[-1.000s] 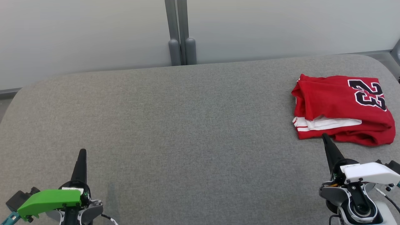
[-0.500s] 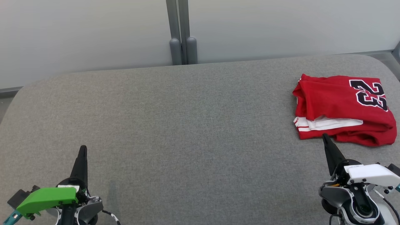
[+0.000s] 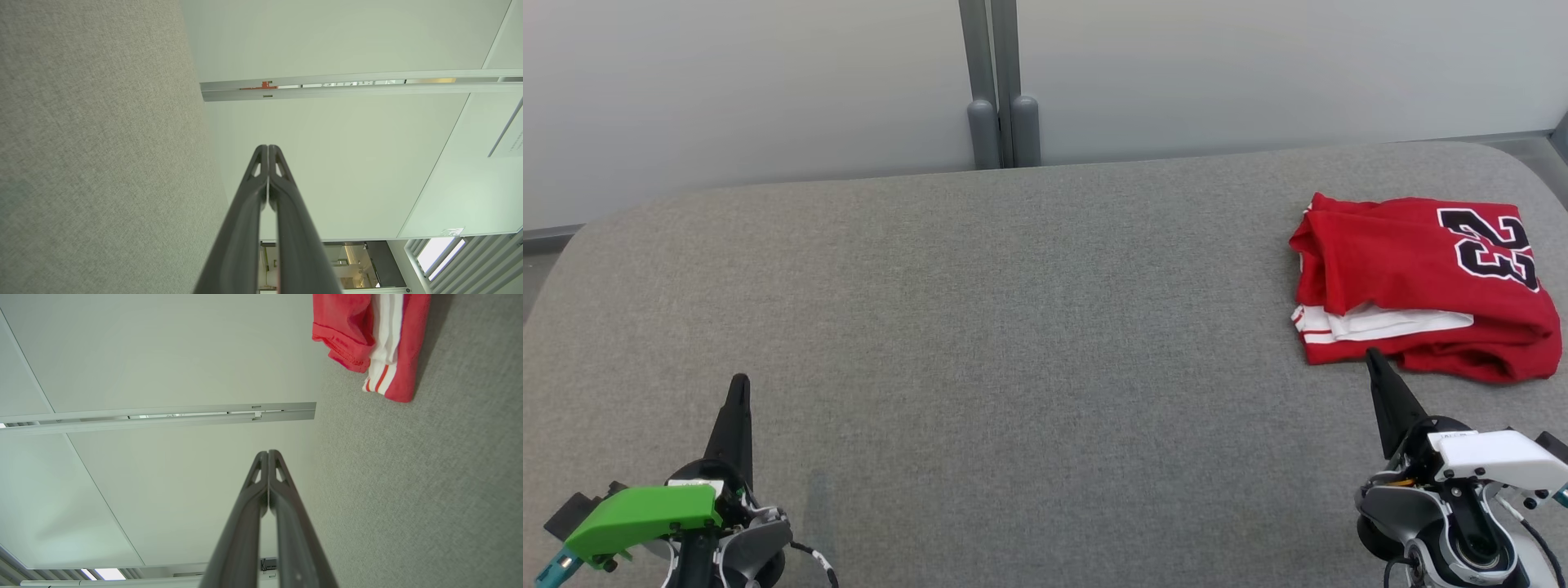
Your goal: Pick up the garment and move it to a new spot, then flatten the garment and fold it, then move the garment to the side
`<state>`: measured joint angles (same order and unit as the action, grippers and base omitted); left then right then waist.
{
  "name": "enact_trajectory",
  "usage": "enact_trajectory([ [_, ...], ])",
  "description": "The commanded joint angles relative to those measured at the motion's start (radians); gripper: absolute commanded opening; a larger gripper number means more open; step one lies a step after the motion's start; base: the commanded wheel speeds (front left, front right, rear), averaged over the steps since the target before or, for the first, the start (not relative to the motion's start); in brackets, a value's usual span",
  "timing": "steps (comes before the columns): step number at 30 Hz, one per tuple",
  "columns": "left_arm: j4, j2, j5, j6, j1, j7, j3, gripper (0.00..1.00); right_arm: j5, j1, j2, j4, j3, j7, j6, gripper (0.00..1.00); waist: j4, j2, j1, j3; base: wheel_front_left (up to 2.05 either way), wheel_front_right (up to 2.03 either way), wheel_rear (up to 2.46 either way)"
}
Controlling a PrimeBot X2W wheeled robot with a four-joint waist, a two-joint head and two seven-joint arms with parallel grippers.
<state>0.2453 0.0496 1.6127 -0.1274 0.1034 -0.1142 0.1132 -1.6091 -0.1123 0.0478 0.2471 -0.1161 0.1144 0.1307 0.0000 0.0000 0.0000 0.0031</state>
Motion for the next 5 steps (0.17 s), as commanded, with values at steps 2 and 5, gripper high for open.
enact_trajectory([
  [2,0.001,0.001,0.000,-0.006,0.012,-0.004,0.003,0.00,-0.005,0.008,0.001,-0.005,-0.002,0.004,0.000,0.00,0.000,0.0000,0.0000,0.000,0.00,0.00,0.00],
  [5,0.001,0.001,0.000,-0.006,0.012,-0.004,0.003,0.00,-0.005,0.008,0.001,-0.005,-0.002,0.004,0.000,0.00,0.000,0.0000,0.0000,0.000,0.00,0.00,0.00],
])
